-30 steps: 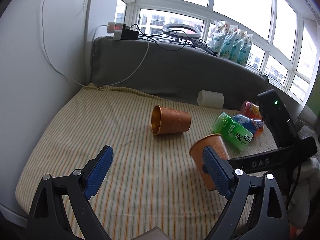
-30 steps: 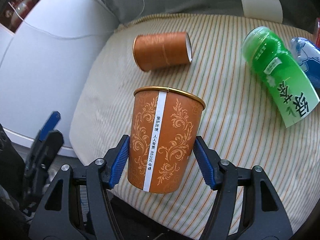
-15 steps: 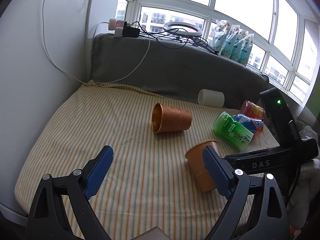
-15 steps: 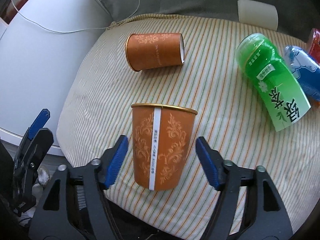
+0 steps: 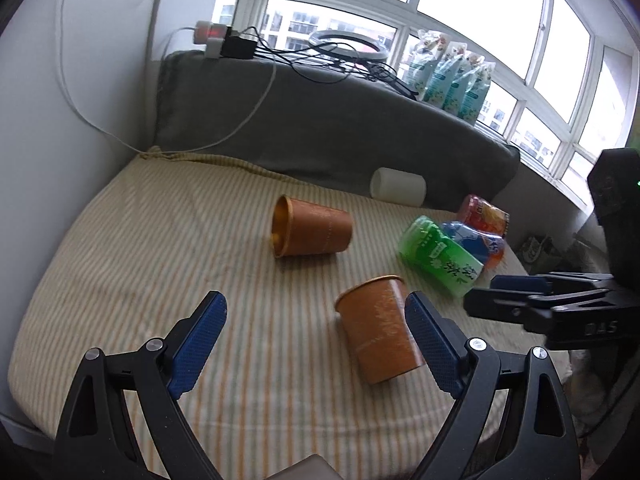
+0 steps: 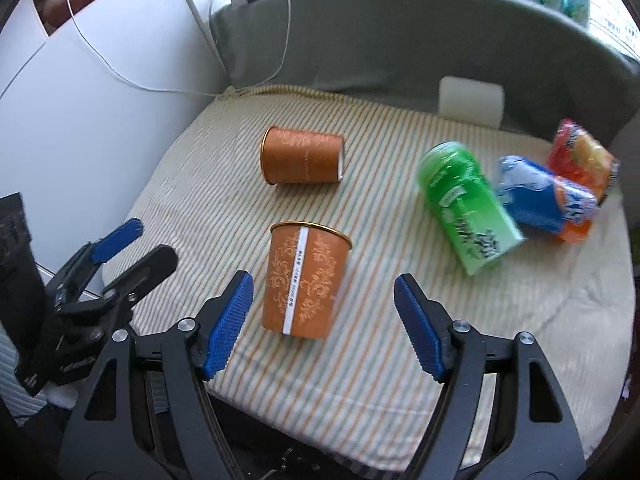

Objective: Flip cup upright
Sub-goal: 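Lower the upright cup onto the mattress with the right gripper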

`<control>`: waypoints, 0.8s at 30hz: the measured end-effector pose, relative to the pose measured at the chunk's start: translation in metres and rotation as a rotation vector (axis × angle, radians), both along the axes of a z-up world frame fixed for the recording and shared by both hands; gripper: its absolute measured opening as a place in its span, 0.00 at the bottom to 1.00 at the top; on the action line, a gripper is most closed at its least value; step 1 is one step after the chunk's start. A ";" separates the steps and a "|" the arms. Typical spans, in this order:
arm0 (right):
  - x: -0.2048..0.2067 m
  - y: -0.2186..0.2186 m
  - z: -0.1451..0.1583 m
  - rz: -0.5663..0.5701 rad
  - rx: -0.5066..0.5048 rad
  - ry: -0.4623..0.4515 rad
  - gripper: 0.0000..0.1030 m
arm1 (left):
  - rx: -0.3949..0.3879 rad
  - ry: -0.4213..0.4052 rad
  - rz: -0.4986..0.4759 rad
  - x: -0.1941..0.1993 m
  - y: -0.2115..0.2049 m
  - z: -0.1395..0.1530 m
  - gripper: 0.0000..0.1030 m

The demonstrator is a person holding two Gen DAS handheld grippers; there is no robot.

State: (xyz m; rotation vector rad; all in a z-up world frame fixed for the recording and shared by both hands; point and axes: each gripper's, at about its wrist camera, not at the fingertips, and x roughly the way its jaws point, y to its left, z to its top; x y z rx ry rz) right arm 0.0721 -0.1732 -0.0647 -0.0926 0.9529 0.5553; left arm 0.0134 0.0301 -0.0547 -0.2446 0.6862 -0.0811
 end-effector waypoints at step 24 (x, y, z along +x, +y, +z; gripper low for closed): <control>-0.034 -0.114 -0.024 -0.241 0.045 -0.160 0.73 | -0.185 0.287 -0.113 0.061 -0.030 -0.040 0.88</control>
